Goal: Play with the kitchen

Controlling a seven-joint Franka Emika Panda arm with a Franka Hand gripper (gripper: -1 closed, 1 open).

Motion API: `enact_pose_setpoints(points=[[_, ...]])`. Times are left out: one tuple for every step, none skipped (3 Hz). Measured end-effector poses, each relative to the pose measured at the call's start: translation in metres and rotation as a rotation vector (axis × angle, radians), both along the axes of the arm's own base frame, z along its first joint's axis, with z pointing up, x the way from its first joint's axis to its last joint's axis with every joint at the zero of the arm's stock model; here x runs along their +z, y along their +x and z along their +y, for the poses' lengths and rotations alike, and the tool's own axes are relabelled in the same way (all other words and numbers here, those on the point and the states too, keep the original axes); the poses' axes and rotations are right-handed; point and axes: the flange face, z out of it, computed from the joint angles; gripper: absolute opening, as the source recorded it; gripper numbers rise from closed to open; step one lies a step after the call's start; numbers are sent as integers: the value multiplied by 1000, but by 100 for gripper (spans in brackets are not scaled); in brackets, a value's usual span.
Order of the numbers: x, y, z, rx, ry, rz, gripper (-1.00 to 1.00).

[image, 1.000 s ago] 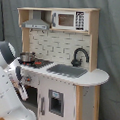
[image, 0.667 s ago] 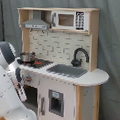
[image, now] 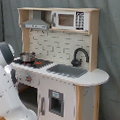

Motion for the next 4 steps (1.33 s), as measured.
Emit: enact_pose_setpoints(points=[[-4, -15, 17, -28, 44, -21, -100], [-10, -39, 41, -43, 82, -24, -100], [-14, -64, 62, -66, 122, -27, -100], [-7, -84, 79, -105, 165, -36, -100]])
